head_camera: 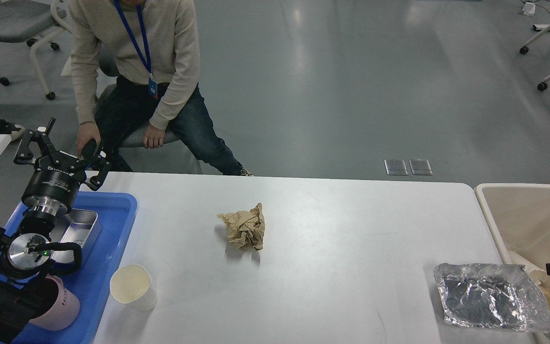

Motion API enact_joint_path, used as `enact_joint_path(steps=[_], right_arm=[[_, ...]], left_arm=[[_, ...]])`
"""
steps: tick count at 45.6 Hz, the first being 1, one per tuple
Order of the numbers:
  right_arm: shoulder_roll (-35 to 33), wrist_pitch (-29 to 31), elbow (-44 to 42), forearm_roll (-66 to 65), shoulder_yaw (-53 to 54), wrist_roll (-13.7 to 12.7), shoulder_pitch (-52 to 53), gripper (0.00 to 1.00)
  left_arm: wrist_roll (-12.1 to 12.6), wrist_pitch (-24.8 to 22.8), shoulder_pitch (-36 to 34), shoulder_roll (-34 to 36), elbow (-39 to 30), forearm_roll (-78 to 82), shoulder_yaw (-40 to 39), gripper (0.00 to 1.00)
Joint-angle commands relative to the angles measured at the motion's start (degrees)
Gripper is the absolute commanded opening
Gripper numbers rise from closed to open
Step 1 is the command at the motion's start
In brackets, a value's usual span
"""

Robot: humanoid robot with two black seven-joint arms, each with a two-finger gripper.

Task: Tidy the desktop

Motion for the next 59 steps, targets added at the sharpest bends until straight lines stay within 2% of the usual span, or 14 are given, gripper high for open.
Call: enact_joint_path(steps=[1, 8, 13, 16, 28, 36, 52, 54, 57, 59], right_arm=[[3.0, -3.0, -2.2, -3.6, -3.4, 0.1, 0.0, 1.0], [6.5, -3.3, -3.6, -4.8, -5.6, 0.0, 0.0, 1.0], [12.1, -5.3, -12.0, -7.2, -5.6, 0.0, 0.0, 1.0], [13.7, -6.3, -13.9, -7.2, -5.6, 0.2, 0.0, 1.0], [16.3, -7.0, -15.1, -7.2, -6.6, 0.2, 0.0, 1.0], [19.9, -8.9, -21.7, -7.2, -6.8, 0.3, -0.1, 1.0], [20.9, -10.9, -22.2, -6.6, -10.4, 0.4, 0.0, 1.0], [21.2, -11.0, -22.2, -6.5, -10.4, 0.7, 0.0, 0.86], [21.3, -11.2, -22.2, -6.6, -10.4, 1.2, -0.1, 0.54], [21.3, -11.4, -22.3, -6.6, -10.4, 1.6, -0.2, 0.43]], left_arm=[[-0.1, 0.0, 0.1, 0.0, 0.0, -0.1, 0.0, 0.96], [-0.1, 0.0, 0.4, 0.0, 0.0, -0.1, 0.0, 0.96], [-0.2, -0.1, 0.9, 0.0, 0.0, -0.1, -0.2, 0.96], [-0.2, -0.1, 1.3, 0.0, 0.0, 0.0, -0.3, 0.96], [-0.2, -0.2, 1.8, 0.0, 0.0, -0.1, -0.2, 0.96], [-0.2, -0.3, 2.2, 0.0, 0.0, -0.1, -0.2, 0.96], [-0.2, -0.3, 2.5, 0.0, 0.0, 0.0, 0.0, 0.96], [-0.2, -0.3, 2.5, 0.0, 0.0, -0.1, 0.0, 0.96], [-0.2, -0.3, 2.5, 0.0, 0.0, 0.0, 0.0, 0.96], [-0.2, -0.3, 2.5, 0.0, 0.0, 0.0, 0.0, 0.96]])
